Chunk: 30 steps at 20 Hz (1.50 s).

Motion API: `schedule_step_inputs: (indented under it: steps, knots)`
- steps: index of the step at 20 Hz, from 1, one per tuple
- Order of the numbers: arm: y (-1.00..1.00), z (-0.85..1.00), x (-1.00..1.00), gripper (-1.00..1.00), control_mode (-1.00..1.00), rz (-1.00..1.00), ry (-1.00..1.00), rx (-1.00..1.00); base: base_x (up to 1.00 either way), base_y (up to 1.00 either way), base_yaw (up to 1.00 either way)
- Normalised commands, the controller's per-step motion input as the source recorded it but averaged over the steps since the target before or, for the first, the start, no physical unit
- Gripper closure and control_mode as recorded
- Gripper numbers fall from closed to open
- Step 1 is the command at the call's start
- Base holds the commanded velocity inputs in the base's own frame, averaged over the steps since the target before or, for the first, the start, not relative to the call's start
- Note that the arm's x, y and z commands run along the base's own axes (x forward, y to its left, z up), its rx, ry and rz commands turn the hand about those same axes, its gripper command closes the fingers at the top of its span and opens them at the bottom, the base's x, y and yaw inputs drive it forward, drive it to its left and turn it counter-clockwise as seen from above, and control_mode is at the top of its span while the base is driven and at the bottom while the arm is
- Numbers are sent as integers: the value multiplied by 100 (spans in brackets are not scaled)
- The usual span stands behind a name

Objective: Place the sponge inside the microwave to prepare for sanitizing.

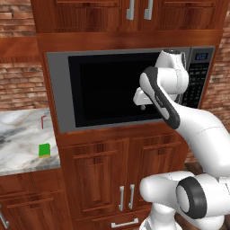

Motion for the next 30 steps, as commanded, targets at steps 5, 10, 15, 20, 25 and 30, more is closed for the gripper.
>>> schedule_step_inputs:
  steps: [5, 10, 15, 20, 25, 30]
  knots:
    - [0, 0, 0, -100, 100, 0, 0, 0, 0, 0, 0]
    - [0, 0, 0, -100, 100, 0, 0, 0, 0, 0, 0]
    - [0, 0, 0, -100, 100, 0, 0, 0, 0, 0, 0]
    - [0, 0, -3, -100, -100, 0, 0, 0, 0, 0, 0]
    - [0, 2, -43, -100, -100, -1, -9, 0, 0, 0, 0]
    - [-20, 4, -66, -100, -100, -3, -22, 0, 0, 0, 0]
